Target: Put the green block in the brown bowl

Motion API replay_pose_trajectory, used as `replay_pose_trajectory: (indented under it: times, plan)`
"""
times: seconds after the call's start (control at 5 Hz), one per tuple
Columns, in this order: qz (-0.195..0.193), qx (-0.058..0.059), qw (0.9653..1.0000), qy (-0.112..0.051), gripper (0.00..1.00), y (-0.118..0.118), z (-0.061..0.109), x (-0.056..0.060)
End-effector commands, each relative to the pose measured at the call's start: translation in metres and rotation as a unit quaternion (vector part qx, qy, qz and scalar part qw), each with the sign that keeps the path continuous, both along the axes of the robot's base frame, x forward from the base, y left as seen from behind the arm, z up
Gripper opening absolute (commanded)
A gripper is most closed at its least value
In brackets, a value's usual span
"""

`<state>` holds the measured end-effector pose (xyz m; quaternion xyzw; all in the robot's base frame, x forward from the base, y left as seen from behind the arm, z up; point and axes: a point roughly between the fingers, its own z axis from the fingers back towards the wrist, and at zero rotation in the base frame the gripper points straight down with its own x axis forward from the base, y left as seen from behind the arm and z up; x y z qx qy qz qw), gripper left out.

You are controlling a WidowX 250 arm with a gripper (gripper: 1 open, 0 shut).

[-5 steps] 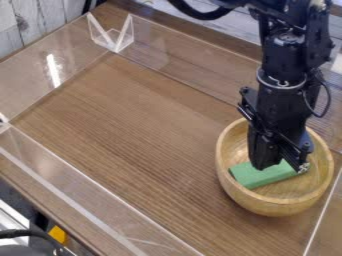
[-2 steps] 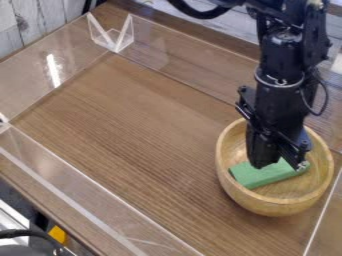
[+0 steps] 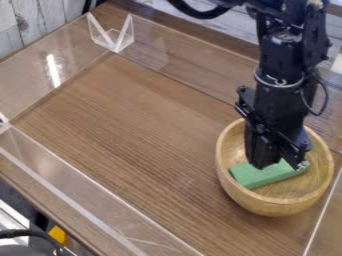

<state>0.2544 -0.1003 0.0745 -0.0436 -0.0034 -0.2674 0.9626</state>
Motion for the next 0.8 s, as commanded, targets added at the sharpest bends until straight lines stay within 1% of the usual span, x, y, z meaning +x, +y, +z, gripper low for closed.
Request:
replay_pose_trajectory:
  times: [0.0, 0.6]
  plan:
    - [0.009, -0.006, 0.9997, -0.023, 1.00, 0.0022, 0.0121, 0.0095]
    - [0.020, 0.012, 0.9994, -0.026, 1.00, 0.0120, 0.0210, 0.0079]
